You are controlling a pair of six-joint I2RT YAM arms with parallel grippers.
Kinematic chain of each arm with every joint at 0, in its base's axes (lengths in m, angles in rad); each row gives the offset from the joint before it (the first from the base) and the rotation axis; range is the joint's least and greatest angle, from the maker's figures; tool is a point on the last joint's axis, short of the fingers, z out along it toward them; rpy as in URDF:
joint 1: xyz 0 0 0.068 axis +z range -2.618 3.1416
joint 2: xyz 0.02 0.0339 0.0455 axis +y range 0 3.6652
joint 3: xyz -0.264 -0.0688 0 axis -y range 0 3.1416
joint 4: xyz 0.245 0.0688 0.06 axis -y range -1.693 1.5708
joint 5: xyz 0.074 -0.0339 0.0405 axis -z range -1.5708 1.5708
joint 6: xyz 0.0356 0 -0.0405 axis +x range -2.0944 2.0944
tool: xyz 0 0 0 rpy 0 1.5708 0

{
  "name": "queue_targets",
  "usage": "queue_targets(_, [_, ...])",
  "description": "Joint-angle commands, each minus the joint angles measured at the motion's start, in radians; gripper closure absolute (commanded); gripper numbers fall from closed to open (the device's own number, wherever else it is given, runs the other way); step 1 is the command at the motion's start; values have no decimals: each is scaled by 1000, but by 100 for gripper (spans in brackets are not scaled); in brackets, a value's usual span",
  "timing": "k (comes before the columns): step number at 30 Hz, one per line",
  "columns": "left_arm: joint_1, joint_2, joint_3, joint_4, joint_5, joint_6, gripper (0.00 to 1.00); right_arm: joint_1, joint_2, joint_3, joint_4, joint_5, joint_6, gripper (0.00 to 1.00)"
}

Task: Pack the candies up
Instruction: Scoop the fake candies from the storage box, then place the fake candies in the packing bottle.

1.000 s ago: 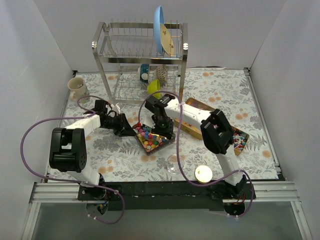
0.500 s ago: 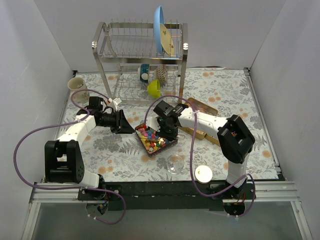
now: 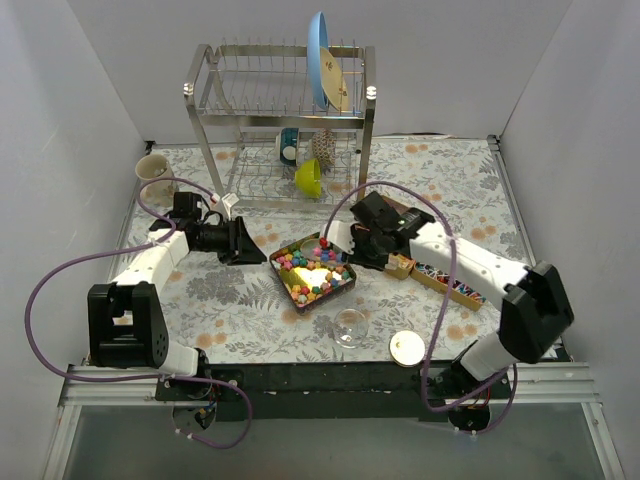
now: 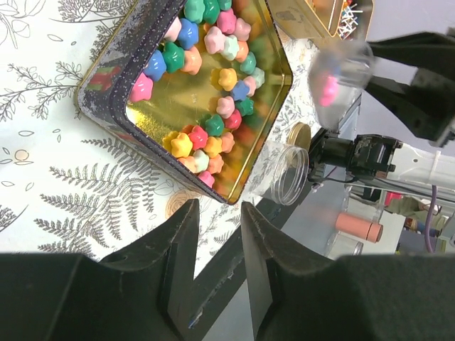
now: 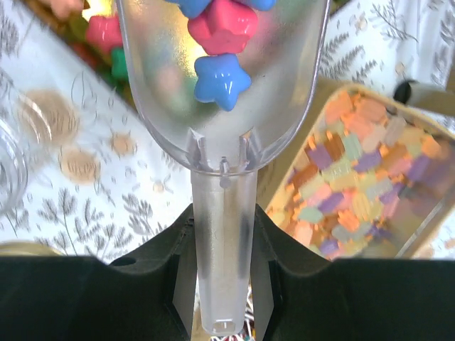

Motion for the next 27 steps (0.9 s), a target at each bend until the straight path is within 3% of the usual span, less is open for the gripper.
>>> queue_targets(1, [5, -26, 5, 35, -2, -1, 70, -8, -193, -96, -39, -12, -120, 99])
queue_targets(5, [6, -22, -3, 48, -5, -4, 70, -7, -316, -178, -131, -12, -171, 99])
queue_targets(12, [8, -22, -37, 107, -28, -23, 70, -1, -425, -182, -327, 92, -287, 99])
queue_targets(27, [54, -36, -60, 160, -56, -34, 70, 136, -399, -137, -531, 393, -456, 99])
